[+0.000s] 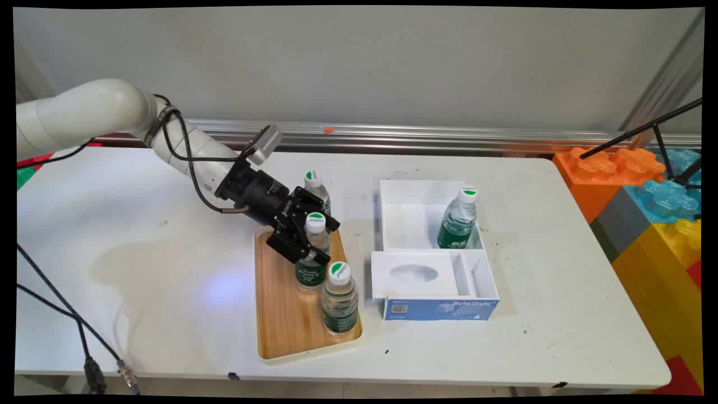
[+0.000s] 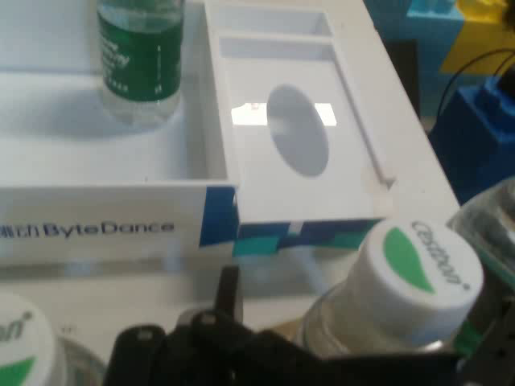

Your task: Pick up the green bottle from the white box, then place the picked object on the tray

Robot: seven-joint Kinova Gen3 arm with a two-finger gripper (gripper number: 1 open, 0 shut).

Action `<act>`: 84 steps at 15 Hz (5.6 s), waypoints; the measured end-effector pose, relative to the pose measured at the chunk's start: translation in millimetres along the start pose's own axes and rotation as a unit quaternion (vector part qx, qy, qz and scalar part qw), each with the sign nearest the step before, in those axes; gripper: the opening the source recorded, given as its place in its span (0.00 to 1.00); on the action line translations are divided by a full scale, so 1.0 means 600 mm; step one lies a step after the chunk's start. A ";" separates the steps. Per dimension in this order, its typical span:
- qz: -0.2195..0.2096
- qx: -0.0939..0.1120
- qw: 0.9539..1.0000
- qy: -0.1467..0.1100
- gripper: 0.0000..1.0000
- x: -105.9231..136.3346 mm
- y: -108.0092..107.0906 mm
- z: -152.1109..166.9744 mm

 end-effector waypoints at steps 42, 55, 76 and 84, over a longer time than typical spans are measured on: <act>-0.007 0.019 0.997 0.076 1.00 0.188 -0.097 0.029; -0.014 0.018 0.998 0.062 1.00 0.207 -0.164 0.179; -0.027 -0.004 0.998 0.053 1.00 0.193 -0.166 0.300; -0.008 0.018 0.999 0.046 0.00 0.180 -0.178 0.309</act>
